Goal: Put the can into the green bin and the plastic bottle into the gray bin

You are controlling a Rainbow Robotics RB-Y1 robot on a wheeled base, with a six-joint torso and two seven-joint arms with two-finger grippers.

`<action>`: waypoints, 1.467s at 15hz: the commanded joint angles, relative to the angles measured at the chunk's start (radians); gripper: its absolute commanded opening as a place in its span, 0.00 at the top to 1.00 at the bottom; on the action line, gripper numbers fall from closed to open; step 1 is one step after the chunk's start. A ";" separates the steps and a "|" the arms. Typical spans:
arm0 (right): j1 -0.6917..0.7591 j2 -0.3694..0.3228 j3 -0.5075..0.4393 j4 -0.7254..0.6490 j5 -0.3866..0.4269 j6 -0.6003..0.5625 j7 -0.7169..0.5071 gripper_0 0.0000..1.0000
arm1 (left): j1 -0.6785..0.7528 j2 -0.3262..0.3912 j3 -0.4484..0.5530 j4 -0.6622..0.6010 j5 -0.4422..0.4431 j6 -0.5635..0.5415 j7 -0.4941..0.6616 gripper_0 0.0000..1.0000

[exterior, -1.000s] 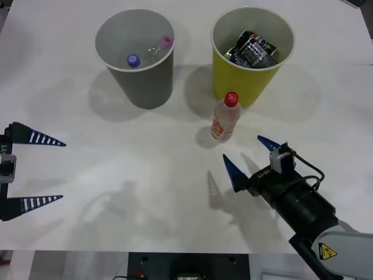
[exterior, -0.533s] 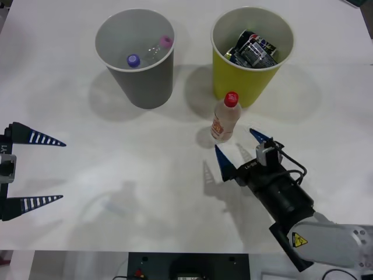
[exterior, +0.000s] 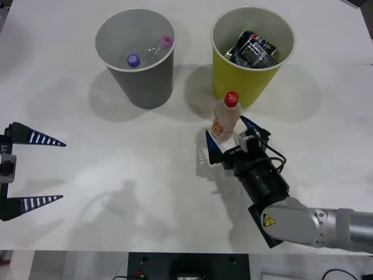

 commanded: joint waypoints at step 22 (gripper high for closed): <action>-0.032 -0.089 -0.040 -0.126 0.025 -0.114 0.028 1.00 | 0.000 0.000 0.000 0.000 0.000 0.000 0.000 0.02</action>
